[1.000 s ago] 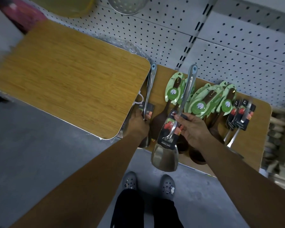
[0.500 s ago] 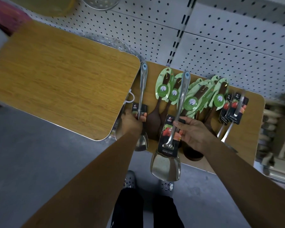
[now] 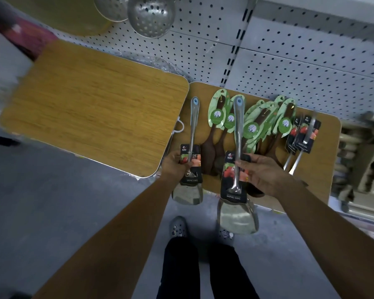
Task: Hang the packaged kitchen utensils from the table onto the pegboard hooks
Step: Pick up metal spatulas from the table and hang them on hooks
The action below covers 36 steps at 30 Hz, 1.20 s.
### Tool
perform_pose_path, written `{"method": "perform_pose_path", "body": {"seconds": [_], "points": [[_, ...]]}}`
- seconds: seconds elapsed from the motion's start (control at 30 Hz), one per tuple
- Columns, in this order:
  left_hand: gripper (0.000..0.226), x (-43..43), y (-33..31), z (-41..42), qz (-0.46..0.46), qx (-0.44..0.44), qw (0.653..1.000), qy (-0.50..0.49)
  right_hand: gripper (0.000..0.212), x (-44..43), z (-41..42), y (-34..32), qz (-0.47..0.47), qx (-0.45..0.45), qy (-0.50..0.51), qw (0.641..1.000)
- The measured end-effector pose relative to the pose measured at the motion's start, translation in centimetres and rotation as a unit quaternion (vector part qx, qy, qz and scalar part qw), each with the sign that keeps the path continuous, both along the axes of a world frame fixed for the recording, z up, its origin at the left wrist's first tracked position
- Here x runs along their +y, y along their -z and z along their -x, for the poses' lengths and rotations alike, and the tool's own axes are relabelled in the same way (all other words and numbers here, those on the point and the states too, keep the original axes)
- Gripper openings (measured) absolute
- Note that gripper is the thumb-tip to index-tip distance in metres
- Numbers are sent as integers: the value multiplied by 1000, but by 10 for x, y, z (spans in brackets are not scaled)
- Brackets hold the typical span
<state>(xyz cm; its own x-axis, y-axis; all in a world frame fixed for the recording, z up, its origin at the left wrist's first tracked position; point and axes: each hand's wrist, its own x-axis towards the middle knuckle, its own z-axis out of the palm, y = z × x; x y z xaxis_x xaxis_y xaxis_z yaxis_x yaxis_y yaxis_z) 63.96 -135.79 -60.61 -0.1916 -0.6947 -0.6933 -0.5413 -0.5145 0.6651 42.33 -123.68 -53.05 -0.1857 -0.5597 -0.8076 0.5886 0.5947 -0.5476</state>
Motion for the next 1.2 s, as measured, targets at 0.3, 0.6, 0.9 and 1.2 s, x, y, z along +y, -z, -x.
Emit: {"method": "perform_pose_path", "body": {"seconds": [0.3,0.6,0.9,1.2], "points": [[43,45,-73,-31,-25,78,997,0,33,54,-14,-73,22,37,32,999],[49,81,-174,-31,35,151,986,68,32,120,-25,-164,44,169,67,982],[47,128,-247,-8,26,232,956,177,25,228,-32,-226,53,246,185,950],[44,223,-324,49,64,301,920,242,28,357,-24,-273,90,296,267,913]]}}
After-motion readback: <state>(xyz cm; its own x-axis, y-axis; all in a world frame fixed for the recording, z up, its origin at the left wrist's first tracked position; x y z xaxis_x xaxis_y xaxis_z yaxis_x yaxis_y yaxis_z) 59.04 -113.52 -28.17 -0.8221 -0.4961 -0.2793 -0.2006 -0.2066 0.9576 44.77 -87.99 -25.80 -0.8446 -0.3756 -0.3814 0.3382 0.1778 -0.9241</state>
